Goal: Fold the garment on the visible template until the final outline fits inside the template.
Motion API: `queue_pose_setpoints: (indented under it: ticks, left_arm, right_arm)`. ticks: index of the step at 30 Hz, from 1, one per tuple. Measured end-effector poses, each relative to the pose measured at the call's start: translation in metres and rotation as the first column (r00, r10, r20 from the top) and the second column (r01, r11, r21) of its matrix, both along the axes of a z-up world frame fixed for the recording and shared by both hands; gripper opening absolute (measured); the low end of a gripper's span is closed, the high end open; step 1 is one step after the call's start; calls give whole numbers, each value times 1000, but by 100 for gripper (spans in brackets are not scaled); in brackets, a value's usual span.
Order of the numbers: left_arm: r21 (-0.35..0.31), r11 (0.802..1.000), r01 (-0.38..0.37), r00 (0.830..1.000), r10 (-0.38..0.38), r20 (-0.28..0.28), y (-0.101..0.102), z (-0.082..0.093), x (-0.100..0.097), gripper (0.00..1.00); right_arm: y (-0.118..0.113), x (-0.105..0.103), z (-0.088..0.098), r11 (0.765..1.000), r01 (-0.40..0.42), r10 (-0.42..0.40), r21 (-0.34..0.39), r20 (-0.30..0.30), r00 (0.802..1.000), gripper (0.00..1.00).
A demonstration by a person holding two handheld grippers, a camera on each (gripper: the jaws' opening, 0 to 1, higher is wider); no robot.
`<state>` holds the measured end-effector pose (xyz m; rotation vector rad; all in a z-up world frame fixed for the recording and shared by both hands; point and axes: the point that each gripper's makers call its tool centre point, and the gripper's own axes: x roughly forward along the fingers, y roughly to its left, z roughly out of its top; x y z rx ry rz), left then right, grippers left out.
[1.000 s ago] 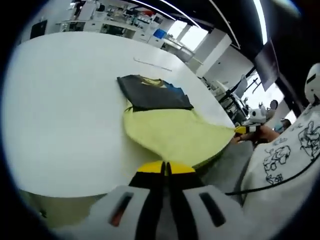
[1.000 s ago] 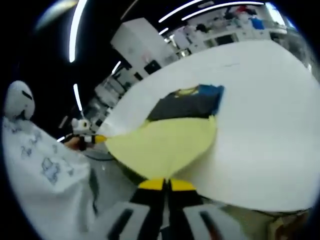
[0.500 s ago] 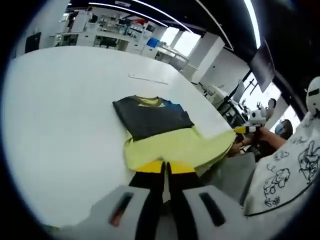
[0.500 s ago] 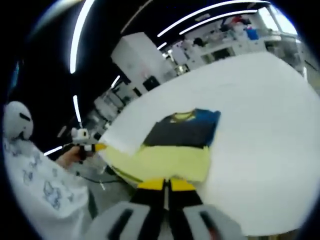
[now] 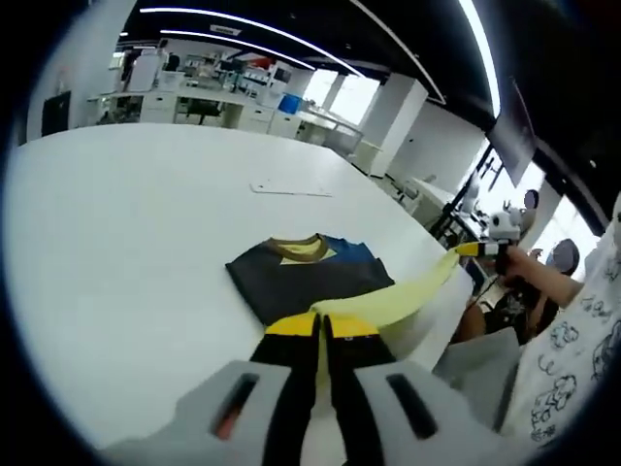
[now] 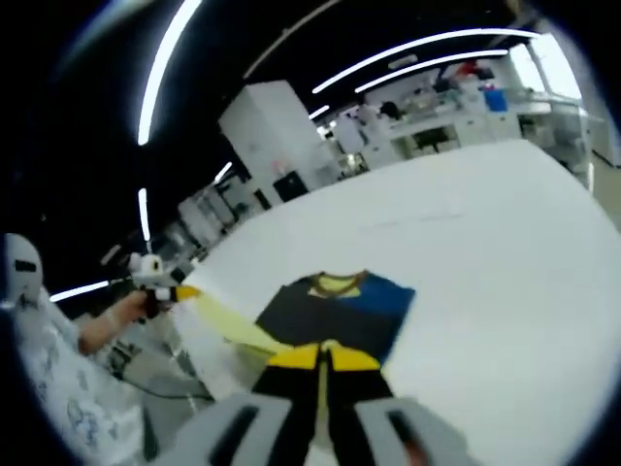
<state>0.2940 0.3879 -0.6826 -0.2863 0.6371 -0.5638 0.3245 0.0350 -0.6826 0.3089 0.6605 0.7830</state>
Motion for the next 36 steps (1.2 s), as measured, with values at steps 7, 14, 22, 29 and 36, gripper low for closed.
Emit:
queue_pose_setpoints:
  ticks: [7, 14, 22, 29, 36]
  left_arm:
    - [13, 1000, -22, 1000, 22, 10, 6, -4, 38, 0]
    - [28, 998, -52, 999, 52, -8, 14, -17, 82, 0]
    - [20, 992, -126, 989, 127, -73, 23, -47, 111, 0]
    - [25, 985, -172, 976, 173, -130, 23, -78, 122, 0]
    - [58, 982, -182, 968, 190, -166, 28, -101, 129, 0]
  right_arm:
    - [1, 51, 1, 998, 36, -37, 57, 14, 999, 0]
    - [7, 98, -14, 996, 74, -75, 47, 8, 997, 0]
    - [13, 138, -35, 991, 117, -114, 60, -43, 993, 0]
    - [22, 154, -67, 989, 147, -143, 27, -100, 985, 0]
    - [24, 162, -92, 986, 169, -169, -11, -144, 975, 0]
